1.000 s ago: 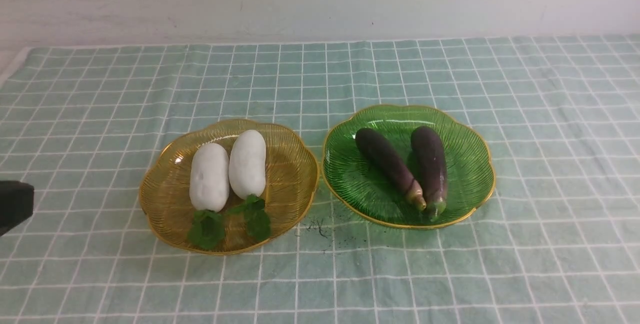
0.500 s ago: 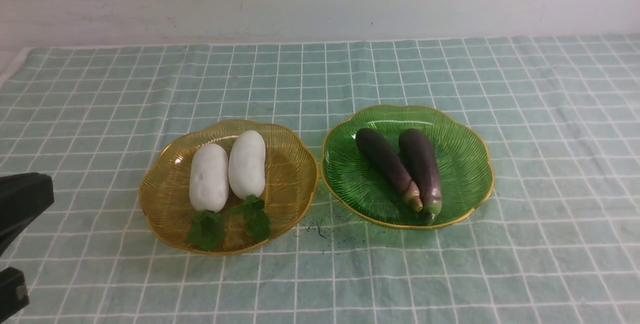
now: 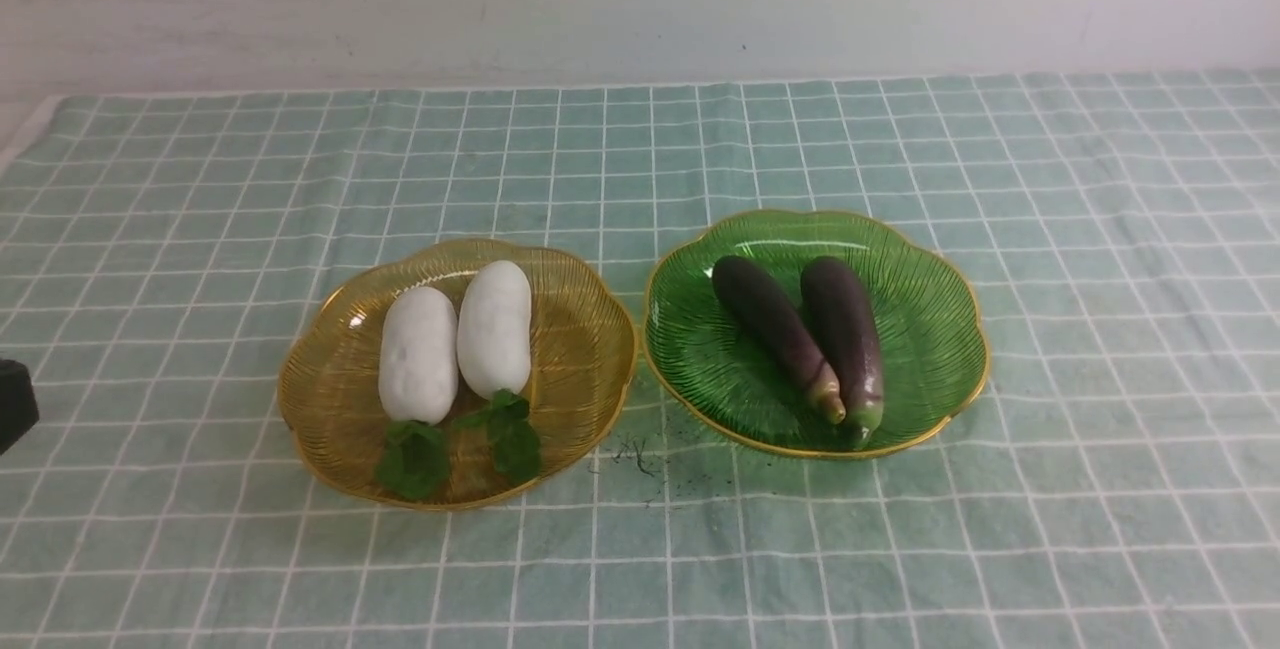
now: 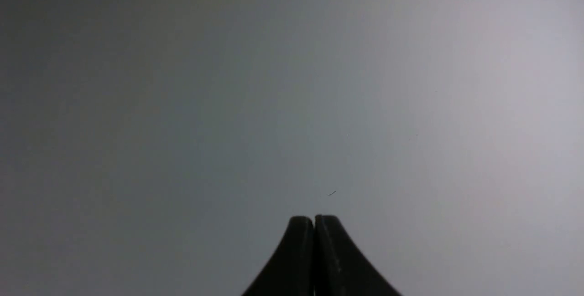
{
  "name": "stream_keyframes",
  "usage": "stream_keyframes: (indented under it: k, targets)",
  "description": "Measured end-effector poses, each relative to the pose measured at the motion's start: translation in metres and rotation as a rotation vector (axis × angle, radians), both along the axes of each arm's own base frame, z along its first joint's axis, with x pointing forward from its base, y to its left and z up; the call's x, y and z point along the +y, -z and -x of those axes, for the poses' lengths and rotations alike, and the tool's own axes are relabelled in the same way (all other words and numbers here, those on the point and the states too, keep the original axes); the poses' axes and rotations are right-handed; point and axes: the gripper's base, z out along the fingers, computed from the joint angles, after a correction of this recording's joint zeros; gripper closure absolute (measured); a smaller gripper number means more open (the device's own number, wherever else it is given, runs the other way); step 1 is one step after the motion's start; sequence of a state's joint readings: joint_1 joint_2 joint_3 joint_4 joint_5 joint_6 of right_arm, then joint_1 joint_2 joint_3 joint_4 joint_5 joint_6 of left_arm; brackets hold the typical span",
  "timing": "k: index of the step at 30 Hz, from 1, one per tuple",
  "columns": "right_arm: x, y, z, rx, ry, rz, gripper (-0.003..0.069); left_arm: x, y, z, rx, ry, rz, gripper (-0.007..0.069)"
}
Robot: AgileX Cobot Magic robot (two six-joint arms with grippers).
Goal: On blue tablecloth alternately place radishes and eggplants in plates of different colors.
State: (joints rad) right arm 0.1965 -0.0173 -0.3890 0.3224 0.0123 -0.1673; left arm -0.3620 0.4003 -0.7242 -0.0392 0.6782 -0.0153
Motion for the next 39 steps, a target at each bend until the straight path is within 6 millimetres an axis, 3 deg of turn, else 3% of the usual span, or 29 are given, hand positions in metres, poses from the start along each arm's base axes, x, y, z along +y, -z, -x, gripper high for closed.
stream_keyframes:
  k: [23,26,29,30,31,34,37,39]
  targets:
    - [0.000,0.000,0.000,0.000,0.000,-0.001,0.0673,0.001,0.003,-0.001,-0.012,-0.010,-0.030,0.0632]
    - [0.000,0.000,0.000,0.000,0.000,-0.001,0.0673,0.005,0.017,0.000,-0.046,-0.052,-0.024,0.0632]
    - [0.000,0.000,0.000,0.001,-0.001,0.000,0.0673,0.011,0.055,0.003,-0.091,-0.138,-0.017,0.0632]
    - [0.000,0.000,0.000,0.001,-0.001,0.000,0.0673,0.013,0.076,0.003,-0.102,-0.175,-0.023,0.0632]
    - [0.000,0.000,0.000,0.001,-0.001,0.000,0.0673,0.014,0.082,0.003,-0.108,-0.191,-0.022,0.0632]
    - [0.000,0.000,0.000,0.001,-0.001,0.000,0.0673,0.019,0.141,0.003,-0.104,-0.271,-0.047,0.0632]
    - [0.000,0.000,0.000,0.001,-0.001,0.000,0.0673,0.020,0.177,0.004,-0.067,-0.282,-0.068,0.0632]
    - [0.000,0.000,0.000,0.001,-0.001,0.000,0.0673,0.020,0.185,0.004,-0.054,-0.280,-0.075,0.0632]
